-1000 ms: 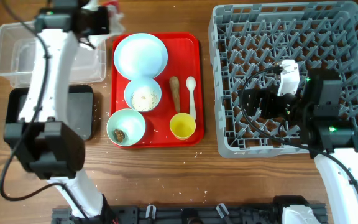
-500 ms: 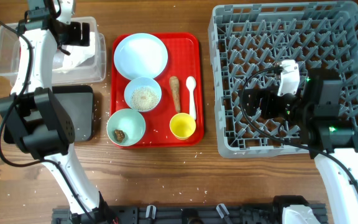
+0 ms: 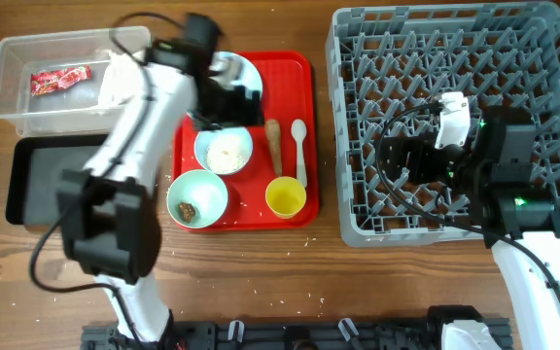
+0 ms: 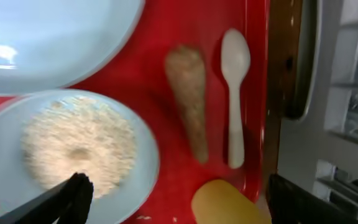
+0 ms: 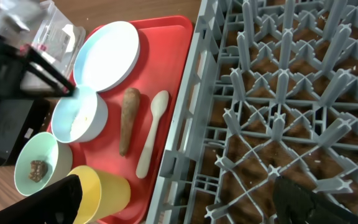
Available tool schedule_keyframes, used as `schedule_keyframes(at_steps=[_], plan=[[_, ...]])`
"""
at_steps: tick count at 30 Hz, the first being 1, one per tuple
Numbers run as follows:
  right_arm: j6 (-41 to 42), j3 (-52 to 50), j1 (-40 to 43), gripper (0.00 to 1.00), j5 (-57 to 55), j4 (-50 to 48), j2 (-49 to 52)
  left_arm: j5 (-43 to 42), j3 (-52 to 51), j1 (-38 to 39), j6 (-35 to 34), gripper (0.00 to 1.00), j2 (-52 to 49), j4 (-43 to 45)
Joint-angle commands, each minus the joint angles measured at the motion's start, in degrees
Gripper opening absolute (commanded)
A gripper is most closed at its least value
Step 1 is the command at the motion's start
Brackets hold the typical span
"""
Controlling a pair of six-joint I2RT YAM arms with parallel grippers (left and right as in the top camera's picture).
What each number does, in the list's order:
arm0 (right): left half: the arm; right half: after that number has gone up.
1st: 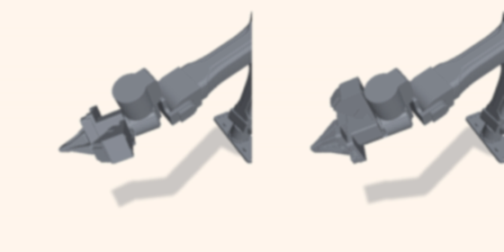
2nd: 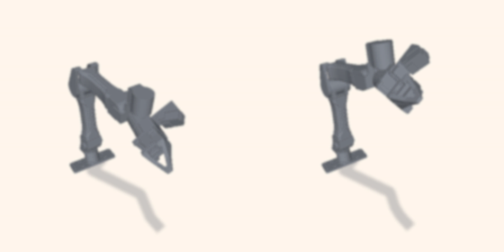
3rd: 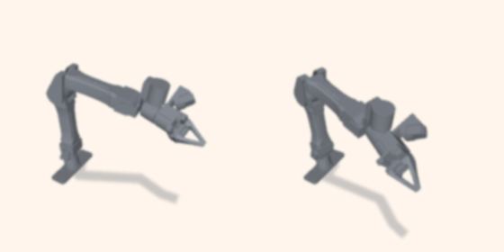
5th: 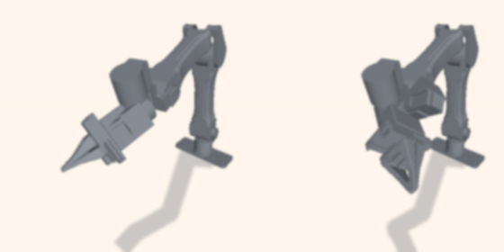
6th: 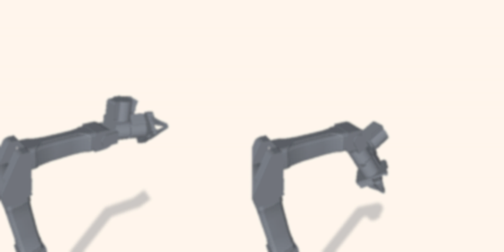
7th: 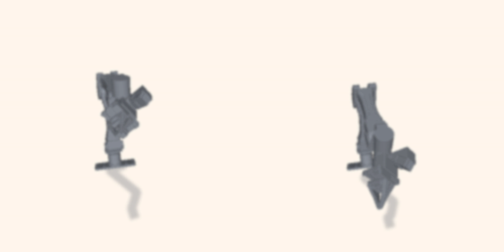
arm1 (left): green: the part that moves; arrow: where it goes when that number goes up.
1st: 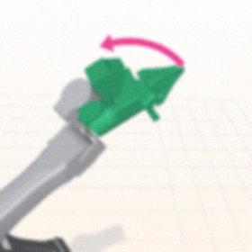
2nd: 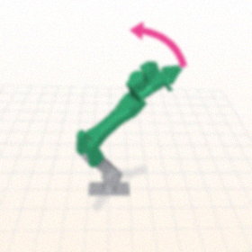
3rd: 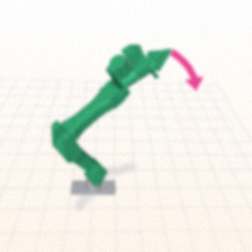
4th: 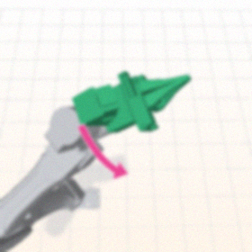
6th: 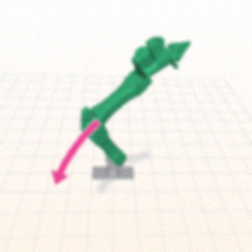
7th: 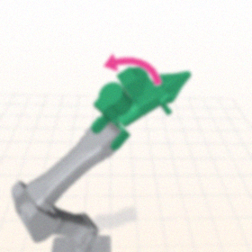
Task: Sort waste into correct bins and load items into the dishwasher rack
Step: 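Grasp the light-blue rice bowl with the left gripper, then tip the rice bowl over the black tray with the left gripper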
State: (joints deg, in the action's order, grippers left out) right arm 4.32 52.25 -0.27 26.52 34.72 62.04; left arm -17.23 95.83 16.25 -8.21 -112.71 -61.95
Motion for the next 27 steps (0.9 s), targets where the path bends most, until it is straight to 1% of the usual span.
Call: schedule_keyframes(at_steps=[1, 3, 5, 8, 9, 10, 13, 14, 17, 19, 20, 22, 24, 27], plan=[[0.3, 0.9, 0.0, 1.0, -0.6, 0.0, 0.4, 10.8, -6.8, 6.4, -10.5, 0.79, -0.2, 7.4], [0.3, 0.9, 0.0, 1.0, -0.6, 0.4, 0.4, 14.7, -10.1, 8.0, -13.7, 0.72, -0.2, 11.2], [0.3, 0.9, 0.0, 1.0, -0.6, 0.7, 0.4, 15.5, -12.2, 8.1, -13.7, 0.67, -0.3, 13.8], [0.3, 0.9, 0.0, 1.0, -0.6, 1.2, 0.4, 17.0, -15.2, 8.0, -13.2, 0.52, -0.5, 16.4], [0.3, 0.9, 0.0, 1.0, -0.6, 1.4, 0.4, 17.3, -16.9, 8.0, -13.2, 0.4, -0.6, 17.9], [0.3, 0.9, 0.0, 1.0, -0.6, 1.4, 0.4, 17.3, -17.4, 8.0, -13.2, 0.36, -0.6, 18.5], [0.4, 0.9, 0.0, 1.0, -0.6, 1.4, 0.4, 17.3, -17.9, 8.0, -13.2, 0.17, -0.6, 18.9], [0.3, 0.9, 0.0, 1.0, -0.6, 1.4, 0.4, 17.3, -17.9, 8.0, -13.2, 0.06, -0.6, 18.9], [0.3, 0.9, 0.0, 1.0, -0.6, 1.4, 0.4, 17.3, -17.7, 8.0, -13.3, 0.04, -0.5, 18.9], [0.3, 0.9, 0.0, 1.0, -0.6, 1.4, 0.4, 15.9, -16.1, 8.0, -13.2, 0.04, -0.1, 17.0], [0.3, 0.9, 0.0, 1.0, -0.6, 1.4, 0.4, 14.5, -14.2, 8.0, -13.3, 0.04, 0.5, 14.4], [0.3, 0.9, 0.0, 1.0, -0.6, 1.1, 0.4, 10.7, -6.8, 7.1, -13.2, 0.04, 2.7, 5.4], [0.3, 0.9, 0.0, 1.0, -0.6, 0.2, 0.4, 9.5, -2.1, 5.4, -13.2, 0.04, 5.9, 2.0], [0.3, 0.9, 0.0, 1.0, -0.6, -0.7, 0.4, 8.2, -1.4, 1.1, -13.2, 0.04, 11.1, 0.9]])
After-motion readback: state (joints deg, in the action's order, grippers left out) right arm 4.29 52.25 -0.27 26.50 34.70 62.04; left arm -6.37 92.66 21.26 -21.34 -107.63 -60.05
